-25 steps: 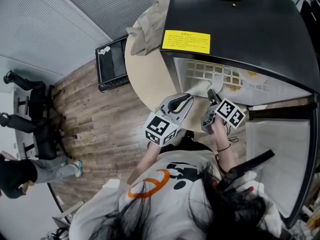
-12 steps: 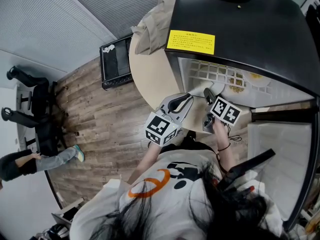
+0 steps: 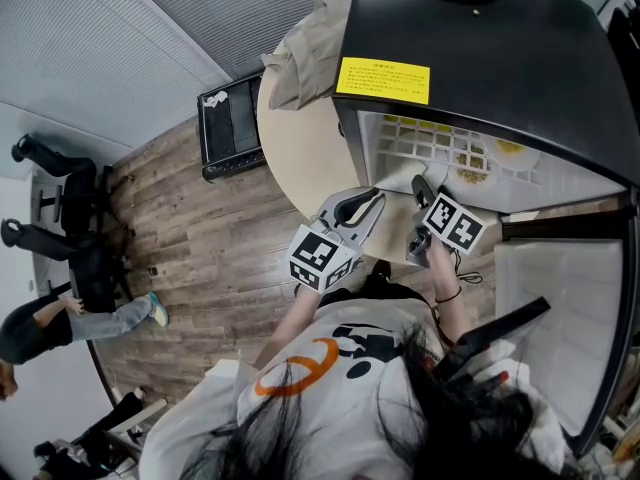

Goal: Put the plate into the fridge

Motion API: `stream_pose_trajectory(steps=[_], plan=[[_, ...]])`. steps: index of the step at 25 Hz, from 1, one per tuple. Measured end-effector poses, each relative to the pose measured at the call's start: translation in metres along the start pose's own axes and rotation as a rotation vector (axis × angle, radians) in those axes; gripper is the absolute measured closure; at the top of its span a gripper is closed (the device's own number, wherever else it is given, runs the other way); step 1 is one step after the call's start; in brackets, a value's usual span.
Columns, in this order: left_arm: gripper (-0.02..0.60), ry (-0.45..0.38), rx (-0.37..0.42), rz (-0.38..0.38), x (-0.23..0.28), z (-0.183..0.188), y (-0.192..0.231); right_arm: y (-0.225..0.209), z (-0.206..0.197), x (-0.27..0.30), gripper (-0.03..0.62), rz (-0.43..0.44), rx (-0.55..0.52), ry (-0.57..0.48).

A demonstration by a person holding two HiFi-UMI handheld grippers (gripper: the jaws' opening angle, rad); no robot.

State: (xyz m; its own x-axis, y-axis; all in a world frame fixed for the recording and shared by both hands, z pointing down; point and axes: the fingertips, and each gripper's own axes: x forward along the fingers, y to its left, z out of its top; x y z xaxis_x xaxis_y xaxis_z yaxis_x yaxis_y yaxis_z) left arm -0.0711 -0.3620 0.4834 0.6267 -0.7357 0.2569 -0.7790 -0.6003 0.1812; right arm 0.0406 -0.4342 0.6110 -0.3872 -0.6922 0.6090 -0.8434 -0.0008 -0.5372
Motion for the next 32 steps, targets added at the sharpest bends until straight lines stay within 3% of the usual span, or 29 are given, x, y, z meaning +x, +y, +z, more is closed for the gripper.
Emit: stream_pose_trajectory(steps=[23,25,28,32], plan=[[0.531,-0.029,0.023,-0.054,-0.027,0.004,-0.021,0.043,-0.007,-0.049,0.301,0.159,-0.021,-0.065],[0.531,-0.03,0.027,-0.06,-0.033,0.003,-0.025,0.046,-0.011,-0.057,0.334,0.16,-0.026,-0.078],[0.531,-0.035,0.033,-0.07,-0.043,0.001,-0.033,0.051,-0.015,-0.072,0.47,0.171,-0.008,-0.118],[0.531,-0.035,0.034,-0.081,-0.059,-0.004,-0.043,0.058,-0.028,-0.089,0.496,0.198,-0.001,-0.13]])
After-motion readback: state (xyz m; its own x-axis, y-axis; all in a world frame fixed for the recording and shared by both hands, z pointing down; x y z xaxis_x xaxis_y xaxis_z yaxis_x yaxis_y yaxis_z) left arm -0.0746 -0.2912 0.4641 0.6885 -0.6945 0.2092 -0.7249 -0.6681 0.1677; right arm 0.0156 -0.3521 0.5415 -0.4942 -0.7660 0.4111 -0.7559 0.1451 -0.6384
